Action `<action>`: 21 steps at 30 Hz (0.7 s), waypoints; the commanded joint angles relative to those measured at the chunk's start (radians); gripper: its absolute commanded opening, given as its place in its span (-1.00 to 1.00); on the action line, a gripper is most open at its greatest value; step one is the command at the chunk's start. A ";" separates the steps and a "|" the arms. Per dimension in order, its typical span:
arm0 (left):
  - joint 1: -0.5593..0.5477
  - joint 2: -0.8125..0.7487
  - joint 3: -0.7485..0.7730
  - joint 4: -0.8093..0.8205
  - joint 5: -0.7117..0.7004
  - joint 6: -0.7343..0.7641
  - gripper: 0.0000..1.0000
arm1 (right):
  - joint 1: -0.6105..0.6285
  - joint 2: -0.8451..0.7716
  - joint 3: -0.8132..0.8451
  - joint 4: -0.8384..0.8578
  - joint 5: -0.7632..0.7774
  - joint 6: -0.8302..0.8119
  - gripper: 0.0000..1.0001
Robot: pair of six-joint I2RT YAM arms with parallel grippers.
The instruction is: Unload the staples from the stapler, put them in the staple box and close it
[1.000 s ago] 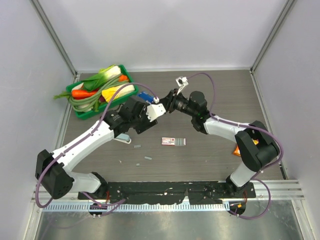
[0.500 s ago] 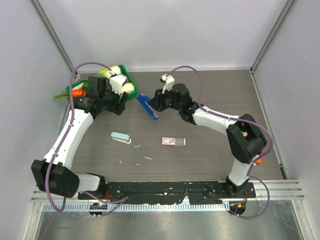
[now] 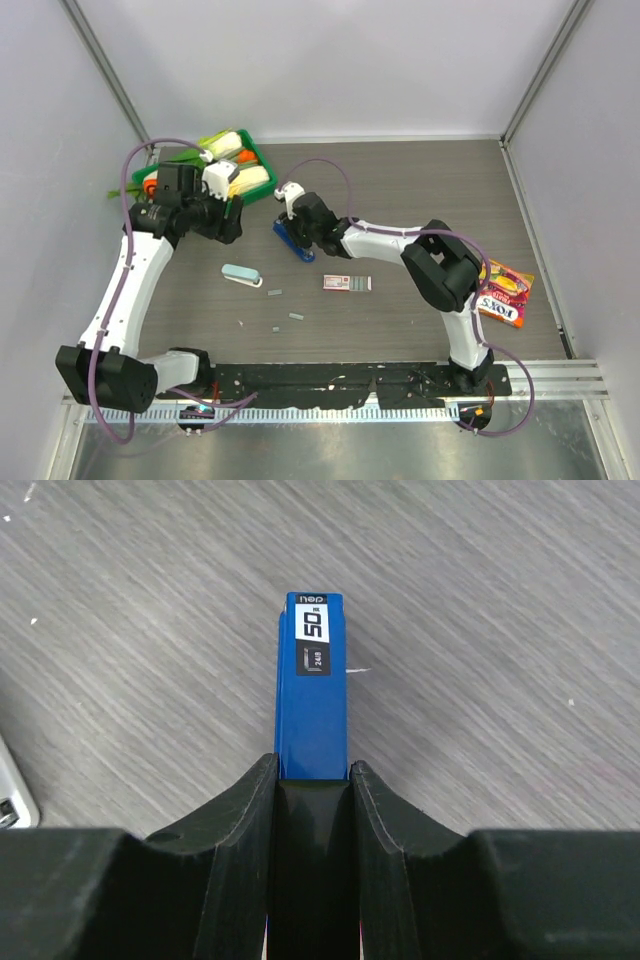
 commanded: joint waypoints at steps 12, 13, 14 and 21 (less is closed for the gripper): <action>0.013 -0.048 -0.052 -0.050 0.050 -0.044 0.57 | 0.036 0.002 0.098 0.116 0.112 0.034 -0.06; 0.013 -0.051 -0.054 -0.051 0.050 -0.043 0.57 | 0.036 -0.026 0.083 0.116 0.108 0.039 0.26; 0.013 -0.066 -0.057 -0.051 0.047 -0.040 0.57 | 0.037 -0.040 0.074 0.116 0.105 0.042 0.36; 0.013 -0.108 -0.071 -0.063 0.034 -0.036 0.59 | 0.036 -0.218 -0.085 0.136 0.123 0.079 0.58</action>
